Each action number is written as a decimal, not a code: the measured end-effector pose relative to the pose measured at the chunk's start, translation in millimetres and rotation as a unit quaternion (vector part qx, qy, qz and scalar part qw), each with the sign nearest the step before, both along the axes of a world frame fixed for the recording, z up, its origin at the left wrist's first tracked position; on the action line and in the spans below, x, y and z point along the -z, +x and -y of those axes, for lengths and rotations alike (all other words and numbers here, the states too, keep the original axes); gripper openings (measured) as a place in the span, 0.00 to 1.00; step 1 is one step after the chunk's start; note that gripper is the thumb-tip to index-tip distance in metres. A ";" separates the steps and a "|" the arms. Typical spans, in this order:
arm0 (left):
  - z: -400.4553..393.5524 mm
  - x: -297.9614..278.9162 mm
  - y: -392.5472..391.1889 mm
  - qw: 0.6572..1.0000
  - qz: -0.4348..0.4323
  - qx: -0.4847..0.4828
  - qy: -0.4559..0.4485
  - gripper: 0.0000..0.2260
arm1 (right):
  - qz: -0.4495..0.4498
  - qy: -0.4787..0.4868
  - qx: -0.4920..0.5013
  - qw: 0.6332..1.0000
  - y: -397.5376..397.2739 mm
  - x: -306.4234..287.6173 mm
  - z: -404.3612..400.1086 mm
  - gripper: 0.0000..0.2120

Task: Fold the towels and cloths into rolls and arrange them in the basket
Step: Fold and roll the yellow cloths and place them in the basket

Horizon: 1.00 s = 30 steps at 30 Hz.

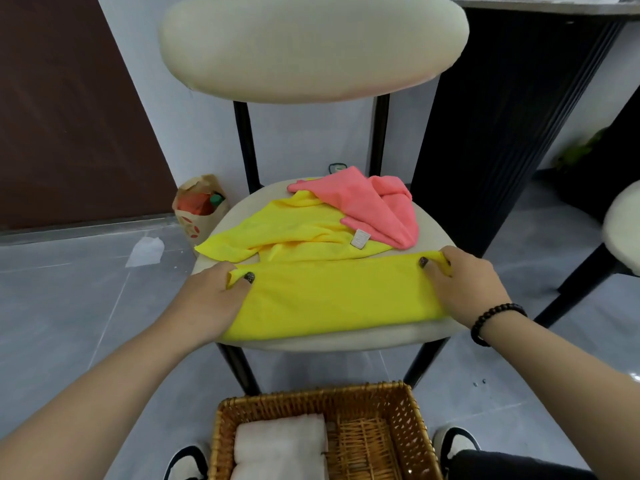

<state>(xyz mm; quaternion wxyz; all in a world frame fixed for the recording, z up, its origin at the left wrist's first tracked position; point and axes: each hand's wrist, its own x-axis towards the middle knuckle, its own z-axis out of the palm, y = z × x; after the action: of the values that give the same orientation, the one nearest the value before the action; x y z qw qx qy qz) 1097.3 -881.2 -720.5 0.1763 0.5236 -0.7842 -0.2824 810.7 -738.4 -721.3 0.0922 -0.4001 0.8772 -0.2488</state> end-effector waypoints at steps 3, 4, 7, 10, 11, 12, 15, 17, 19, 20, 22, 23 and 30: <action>2.4 -1.7 -2.0 1.000 0.015 -0.017 0.012 0.11 | -0.044 0.038 0.002 0.998 -0.2 -0.5 6.8 0.17; 3.3 -1.8 -2.1 1.000 0.015 -0.018 0.016 0.10 | -0.054 0.048 0.001 0.997 -0.6 -1.1 8.9 0.16; 2.2 -4.7 -1.9 0.999 0.013 -0.023 -0.024 0.07 | -0.063 0.065 -0.011 0.996 -2.3 -4.5 14.7 0.16; 0.9 -10.1 0.4 0.995 -0.029 -0.008 -0.098 0.07 | -0.055 0.037 -0.035 0.997 -3.2 -9.6 17.7 0.13; 2.0 -10.6 1.8 0.994 -0.039 0.010 -0.099 0.07 | -0.052 0.029 -0.048 0.997 -3.1 -11.0 18.4 0.12; 3.7 -10.0 3.1 0.995 -0.041 0.028 -0.088 0.07 | -0.053 0.031 -0.060 0.996 -3.3 -11.8 19.2 0.11; 9.6 -7.3 5.8 0.997 -0.018 0.045 -0.056 0.05 | -0.065 0.065 -0.069 0.993 -5.7 -11.2 22.9 0.09; 13.4 -6.3 6.5 0.997 -0.013 0.037 -0.059 0.05 | -0.064 0.073 -0.060 0.993 -8.6 -9.8 25.9 0.10; 16.8 -6.9 6.6 0.998 -0.003 0.035 -0.057 0.05 | -0.069 0.078 -0.047 0.993 -10.5 -8.7 28.4 0.11; 18.3 -7.3 6.3 0.998 0.001 0.033 -0.056 0.05 | -0.071 0.081 -0.041 0.993 -11.1 -8.4 29.6 0.11; 21.7 -7.8 5.0 0.998 0.003 0.025 -0.051 0.05 | -0.075 0.085 -0.030 0.993 -11.5 -8.0 31.9 0.11; 23.4 -7.7 3.9 0.999 0.005 0.020 -0.049 0.05 | -0.078 0.087 -0.026 0.993 -11.3 -7.5 33.0 0.10; 30.8 -2.3 -4.3 0.994 0.074 0.031 -0.076 0.05 | -0.085 0.093 -0.010 0.992 -11.7 -2.5 36.7 0.12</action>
<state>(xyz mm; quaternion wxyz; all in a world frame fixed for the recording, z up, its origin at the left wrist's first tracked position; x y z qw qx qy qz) 1093.0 -912.0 -718.1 0.1487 0.5037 -0.8300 -0.1879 799.0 -775.1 -718.7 0.0565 -0.4180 0.8973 -0.1301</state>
